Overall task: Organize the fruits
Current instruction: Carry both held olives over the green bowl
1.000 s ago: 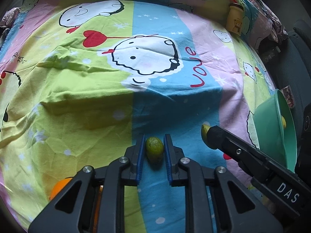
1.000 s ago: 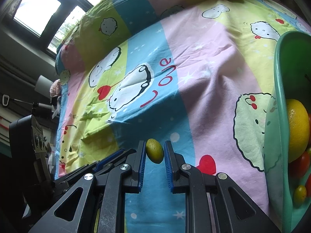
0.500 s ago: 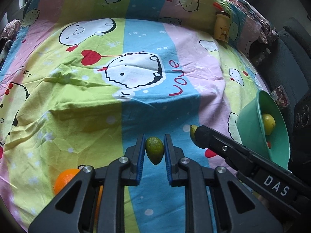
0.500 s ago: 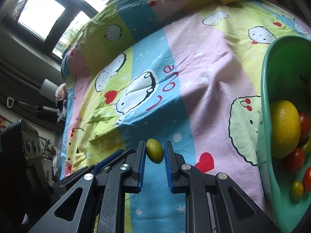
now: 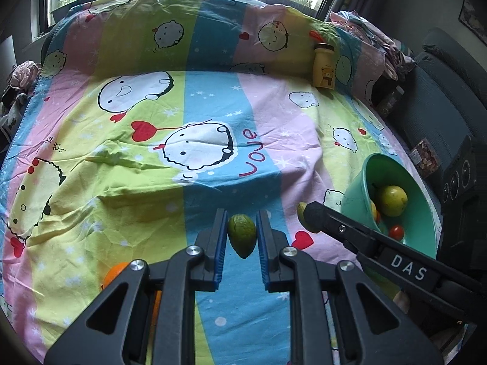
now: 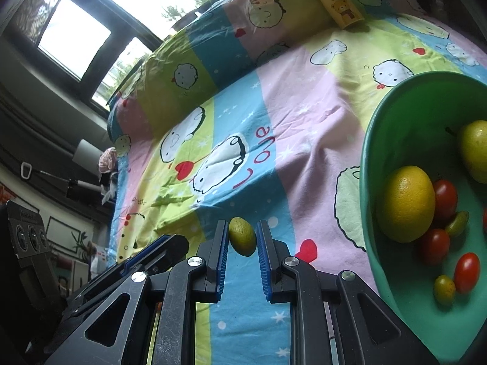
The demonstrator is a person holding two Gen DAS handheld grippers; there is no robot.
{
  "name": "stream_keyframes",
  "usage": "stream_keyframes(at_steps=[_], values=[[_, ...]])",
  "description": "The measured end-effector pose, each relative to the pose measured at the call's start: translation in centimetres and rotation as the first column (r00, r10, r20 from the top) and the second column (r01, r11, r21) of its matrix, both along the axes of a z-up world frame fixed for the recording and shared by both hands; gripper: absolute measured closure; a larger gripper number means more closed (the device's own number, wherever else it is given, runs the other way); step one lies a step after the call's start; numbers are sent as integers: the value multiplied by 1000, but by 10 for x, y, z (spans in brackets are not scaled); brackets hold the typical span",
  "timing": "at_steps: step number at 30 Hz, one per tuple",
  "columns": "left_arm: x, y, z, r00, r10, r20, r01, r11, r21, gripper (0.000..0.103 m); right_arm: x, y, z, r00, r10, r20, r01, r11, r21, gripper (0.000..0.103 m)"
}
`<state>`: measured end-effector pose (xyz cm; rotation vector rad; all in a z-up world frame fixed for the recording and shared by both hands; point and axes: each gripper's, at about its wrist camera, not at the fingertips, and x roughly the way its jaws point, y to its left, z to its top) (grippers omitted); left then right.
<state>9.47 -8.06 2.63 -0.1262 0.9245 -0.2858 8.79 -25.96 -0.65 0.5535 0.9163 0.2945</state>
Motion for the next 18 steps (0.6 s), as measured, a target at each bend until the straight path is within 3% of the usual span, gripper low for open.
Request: stream_keyframes(at_steps=[18], values=[[-38,-36,42,978,-96,183,96,995,6,84,-31,-33,34,990,-88,111,89,996,-9,82]])
